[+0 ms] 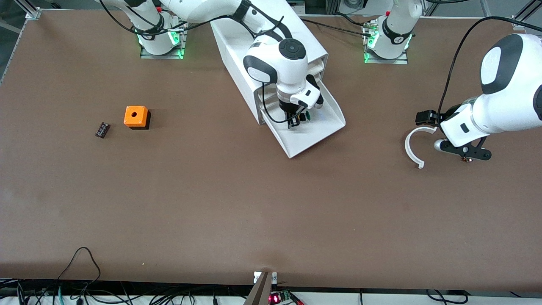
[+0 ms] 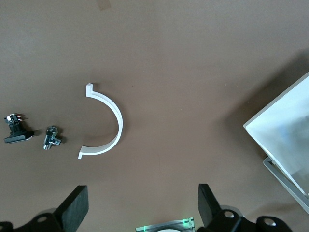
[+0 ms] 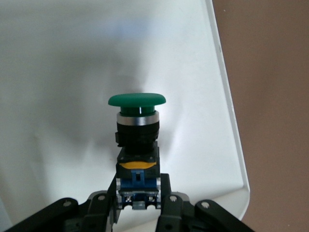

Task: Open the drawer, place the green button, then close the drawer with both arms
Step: 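Lower the green button into the open drawer and open the right gripper, then push the drawer shut with the left gripper while the right gripper withdraws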

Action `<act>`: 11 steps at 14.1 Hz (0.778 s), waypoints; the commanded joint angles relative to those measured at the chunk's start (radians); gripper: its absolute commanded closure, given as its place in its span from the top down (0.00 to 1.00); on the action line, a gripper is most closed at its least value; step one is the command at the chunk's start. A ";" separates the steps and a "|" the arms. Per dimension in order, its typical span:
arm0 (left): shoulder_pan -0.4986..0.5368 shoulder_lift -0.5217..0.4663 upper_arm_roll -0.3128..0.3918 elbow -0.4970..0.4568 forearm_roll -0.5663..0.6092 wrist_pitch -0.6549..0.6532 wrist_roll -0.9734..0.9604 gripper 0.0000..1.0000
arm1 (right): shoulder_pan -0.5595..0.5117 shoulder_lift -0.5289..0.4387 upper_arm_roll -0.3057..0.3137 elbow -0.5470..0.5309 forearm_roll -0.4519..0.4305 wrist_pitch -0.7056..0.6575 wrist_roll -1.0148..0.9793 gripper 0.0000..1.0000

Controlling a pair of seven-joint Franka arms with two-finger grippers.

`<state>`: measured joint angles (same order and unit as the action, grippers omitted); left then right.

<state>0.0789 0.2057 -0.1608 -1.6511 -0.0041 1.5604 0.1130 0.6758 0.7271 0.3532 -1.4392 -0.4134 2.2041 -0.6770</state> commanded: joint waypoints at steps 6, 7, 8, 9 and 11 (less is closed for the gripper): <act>-0.042 0.121 -0.011 0.025 -0.020 0.085 -0.200 1.00 | 0.028 0.034 0.003 0.039 -0.045 -0.007 0.141 0.66; -0.056 0.139 -0.011 0.021 -0.020 0.121 -0.234 1.00 | 0.030 0.034 0.003 0.039 -0.059 -0.009 0.169 1.00; -0.068 0.164 -0.011 0.016 -0.020 0.159 -0.268 1.00 | 0.031 0.034 0.003 0.039 -0.062 -0.010 0.180 1.00; -0.083 0.193 -0.011 0.016 -0.020 0.200 -0.303 1.00 | 0.031 0.032 0.004 0.040 -0.062 -0.014 0.189 1.00; -0.123 0.244 -0.011 0.014 -0.020 0.272 -0.396 1.00 | 0.030 0.025 0.006 0.091 -0.056 -0.099 0.212 1.00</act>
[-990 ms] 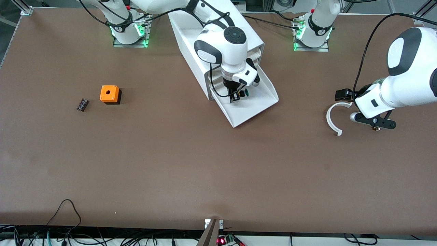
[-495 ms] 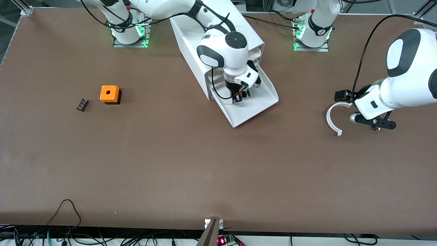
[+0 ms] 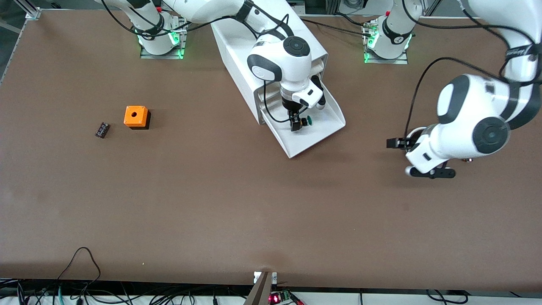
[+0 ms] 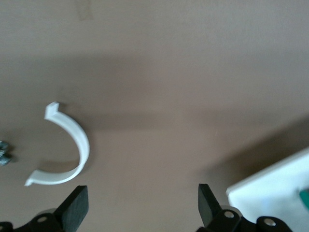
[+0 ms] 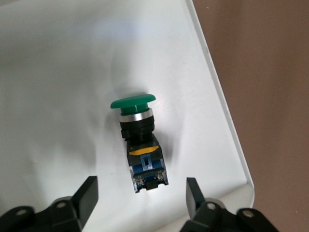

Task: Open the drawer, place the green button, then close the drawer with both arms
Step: 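Push the drawer shut with the left gripper while the right gripper withdraws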

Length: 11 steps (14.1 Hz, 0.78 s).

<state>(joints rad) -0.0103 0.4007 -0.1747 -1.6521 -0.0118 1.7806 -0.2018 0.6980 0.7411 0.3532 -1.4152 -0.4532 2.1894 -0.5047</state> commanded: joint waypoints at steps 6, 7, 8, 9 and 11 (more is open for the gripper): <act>-0.169 0.130 0.003 -0.124 -0.013 0.411 -0.361 1.00 | -0.063 -0.046 0.020 0.246 0.045 -0.269 0.293 1.00; -0.203 0.136 0.003 -0.165 -0.013 0.489 -0.419 1.00 | -0.087 -0.069 0.012 0.246 0.044 -0.269 0.293 1.00; -0.230 0.138 0.003 -0.210 -0.013 0.567 -0.476 1.00 | -0.107 -0.090 0.000 0.246 0.045 -0.269 0.293 1.00; -0.264 0.144 0.003 -0.251 -0.013 0.647 -0.525 1.00 | -0.130 -0.110 -0.022 0.246 0.047 -0.270 0.291 1.00; -0.318 0.155 0.004 -0.326 -0.011 0.778 -0.609 1.00 | -0.176 -0.150 -0.045 0.242 0.050 -0.277 0.304 1.00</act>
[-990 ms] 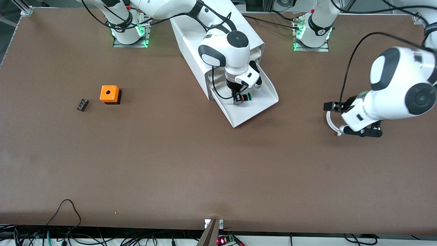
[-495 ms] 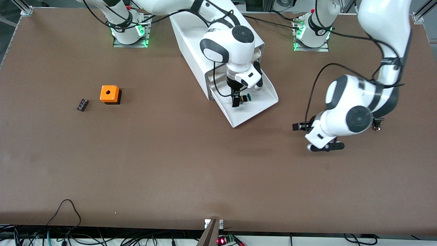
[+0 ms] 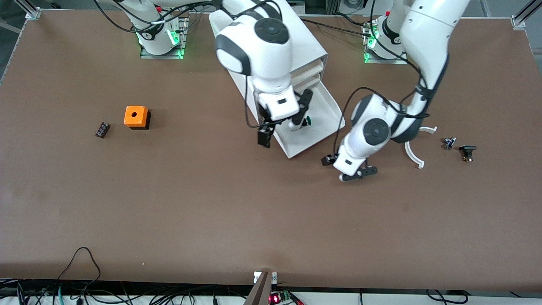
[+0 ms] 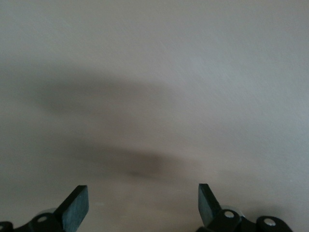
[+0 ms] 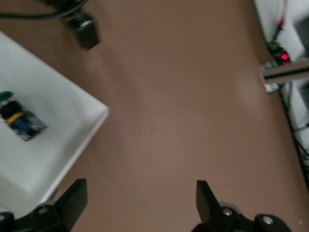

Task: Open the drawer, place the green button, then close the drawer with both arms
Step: 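Push the drawer shut with the left gripper while the right gripper withdraws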

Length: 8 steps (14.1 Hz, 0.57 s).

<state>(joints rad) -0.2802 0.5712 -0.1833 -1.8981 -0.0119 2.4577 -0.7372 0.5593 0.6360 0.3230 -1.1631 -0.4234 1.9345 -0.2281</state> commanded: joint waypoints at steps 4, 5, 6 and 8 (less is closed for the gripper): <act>-0.190 -0.050 0.012 -0.127 -0.011 0.093 -0.269 1.00 | -0.122 -0.101 -0.070 -0.095 0.023 -0.035 0.182 1.00; -0.238 -0.050 0.012 -0.139 -0.011 0.093 -0.312 1.00 | -0.142 -0.111 -0.074 -0.118 0.021 -0.063 0.229 1.00; -0.285 -0.050 0.012 -0.150 -0.011 0.093 -0.350 1.00 | -0.163 -0.125 -0.075 -0.139 0.021 -0.109 0.298 1.00; -0.353 -0.048 0.010 -0.148 -0.011 0.069 -0.424 1.00 | -0.211 -0.148 -0.075 -0.174 0.020 -0.176 0.468 1.00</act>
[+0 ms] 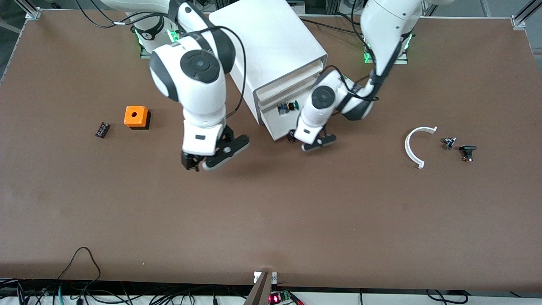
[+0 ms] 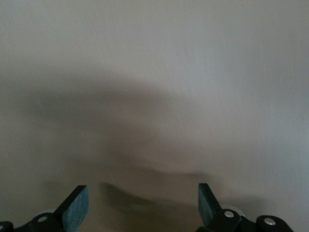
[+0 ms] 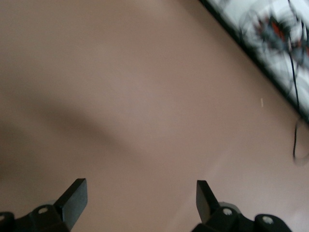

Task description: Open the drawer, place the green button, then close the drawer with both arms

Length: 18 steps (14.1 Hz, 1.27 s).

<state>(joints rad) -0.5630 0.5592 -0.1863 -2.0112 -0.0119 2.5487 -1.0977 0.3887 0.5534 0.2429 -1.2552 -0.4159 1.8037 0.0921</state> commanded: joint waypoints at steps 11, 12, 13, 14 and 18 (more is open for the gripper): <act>0.122 -0.070 -0.021 0.077 0.004 -0.145 -0.018 1.00 | -0.372 -0.191 0.006 -0.128 0.201 -0.150 0.416 1.00; 0.168 -0.074 -0.028 0.106 0.004 -0.165 0.031 1.00 | -0.395 -0.204 0.004 -0.127 0.200 -0.158 0.416 1.00; 0.193 -0.097 -0.027 0.136 0.004 -0.230 0.104 1.00 | -0.421 -0.214 0.003 -0.122 0.200 -0.167 0.413 1.00; 0.230 -0.116 -0.025 0.176 0.004 -0.314 0.192 1.00 | -0.444 -0.216 0.001 -0.119 0.200 -0.167 0.410 1.00; 0.380 -0.256 -0.025 0.285 0.000 -0.603 0.494 1.00 | -0.493 -0.247 -0.020 -0.116 0.204 -0.167 0.377 1.00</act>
<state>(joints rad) -0.2345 0.3972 -0.1983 -1.7388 -0.0106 2.0472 -0.7500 -0.0800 0.3533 0.2222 -1.3391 -0.2339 1.6378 0.4845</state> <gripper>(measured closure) 0.000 0.000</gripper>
